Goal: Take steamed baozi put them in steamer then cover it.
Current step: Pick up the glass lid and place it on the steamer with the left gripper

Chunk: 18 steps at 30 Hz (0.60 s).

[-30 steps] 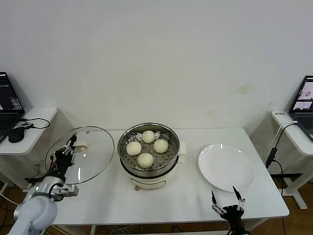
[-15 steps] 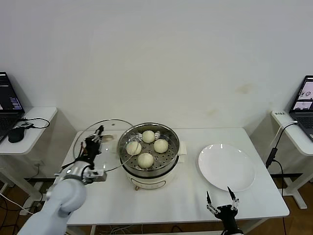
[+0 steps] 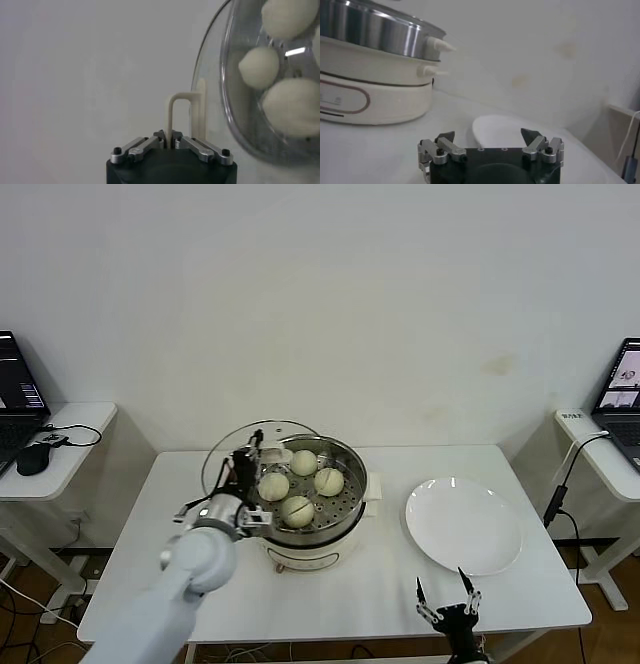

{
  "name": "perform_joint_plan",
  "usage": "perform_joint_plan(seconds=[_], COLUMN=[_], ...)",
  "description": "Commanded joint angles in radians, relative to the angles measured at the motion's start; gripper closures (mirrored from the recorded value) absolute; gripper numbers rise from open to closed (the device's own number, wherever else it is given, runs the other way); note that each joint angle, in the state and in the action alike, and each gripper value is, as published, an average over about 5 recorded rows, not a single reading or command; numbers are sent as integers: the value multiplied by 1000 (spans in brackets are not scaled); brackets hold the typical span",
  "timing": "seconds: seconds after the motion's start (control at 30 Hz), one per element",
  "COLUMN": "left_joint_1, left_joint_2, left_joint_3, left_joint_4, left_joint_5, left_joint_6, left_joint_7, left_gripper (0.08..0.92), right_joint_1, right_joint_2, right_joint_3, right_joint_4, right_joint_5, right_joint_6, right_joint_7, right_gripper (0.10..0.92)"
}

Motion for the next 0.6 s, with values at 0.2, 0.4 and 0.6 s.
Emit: perform_joint_plan(seconds=[0.2, 0.4, 0.6], left_joint_1=[-45, -37, -23], left_joint_2=[-179, -196, -200], left_joint_3=[99, 91, 73], left_joint_4=[73, 99, 119], left_joint_5=[171, 181, 185], left_joint_6=[4, -9, -21], left_joint_7=[38, 25, 16], left_gripper=[852, 852, 852], right_joint_1=[-2, -7, -10], right_joint_2=[5, 5, 4], right_joint_3=[2, 4, 5], right_joint_4=[-22, -23, -28], right_joint_5=[-28, -29, -31], right_joint_6=[13, 19, 23], right_joint_7=[9, 9, 8], right_gripper=[203, 203, 203])
